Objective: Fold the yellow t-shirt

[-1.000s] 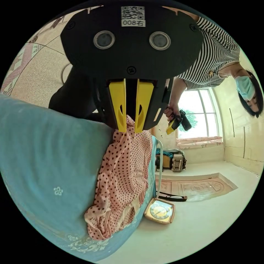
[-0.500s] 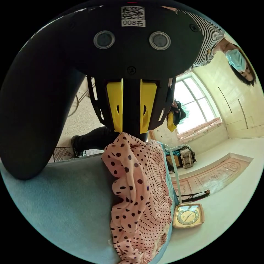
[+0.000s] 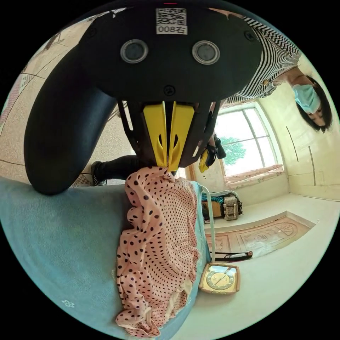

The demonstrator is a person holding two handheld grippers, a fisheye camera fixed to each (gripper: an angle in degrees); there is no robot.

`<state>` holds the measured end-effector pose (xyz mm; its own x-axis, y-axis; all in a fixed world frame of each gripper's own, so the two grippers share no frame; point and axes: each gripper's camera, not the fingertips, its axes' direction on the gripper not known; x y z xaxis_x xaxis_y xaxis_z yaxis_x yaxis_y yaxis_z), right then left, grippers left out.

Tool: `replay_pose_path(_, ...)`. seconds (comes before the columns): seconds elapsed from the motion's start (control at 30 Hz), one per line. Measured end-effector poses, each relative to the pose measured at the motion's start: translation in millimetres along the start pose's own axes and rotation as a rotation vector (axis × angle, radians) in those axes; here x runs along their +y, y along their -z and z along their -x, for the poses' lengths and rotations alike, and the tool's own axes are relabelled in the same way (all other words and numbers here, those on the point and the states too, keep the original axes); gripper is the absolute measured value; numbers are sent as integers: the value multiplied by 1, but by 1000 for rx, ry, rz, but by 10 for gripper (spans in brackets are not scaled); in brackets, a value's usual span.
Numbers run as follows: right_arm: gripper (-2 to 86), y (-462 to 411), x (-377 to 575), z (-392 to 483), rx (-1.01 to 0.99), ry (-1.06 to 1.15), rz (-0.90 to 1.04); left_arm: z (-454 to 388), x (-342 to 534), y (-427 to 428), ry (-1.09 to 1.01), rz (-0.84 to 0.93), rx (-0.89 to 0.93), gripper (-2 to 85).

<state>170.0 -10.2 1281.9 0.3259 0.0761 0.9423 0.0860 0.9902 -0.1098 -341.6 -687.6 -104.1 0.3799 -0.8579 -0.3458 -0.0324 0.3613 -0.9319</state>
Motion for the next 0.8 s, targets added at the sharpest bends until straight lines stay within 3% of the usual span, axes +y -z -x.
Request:
replay_pose_path(0.27,0,79,42,15,-58,119,73,54,-56,46,14,-86,-165,80)
replay_pose_path(0.47,0,116,57,10,-62,137,44,97,-105,40,91,23,-276,96)
replay_pose_path(0.67,1,120,60,1,-79,134,35,114,-130,34,136,115,-460,26)
replay_pose_path(0.8,1,113,62,-6,-91,131,44,120,-135,53,115,137,-412,8)
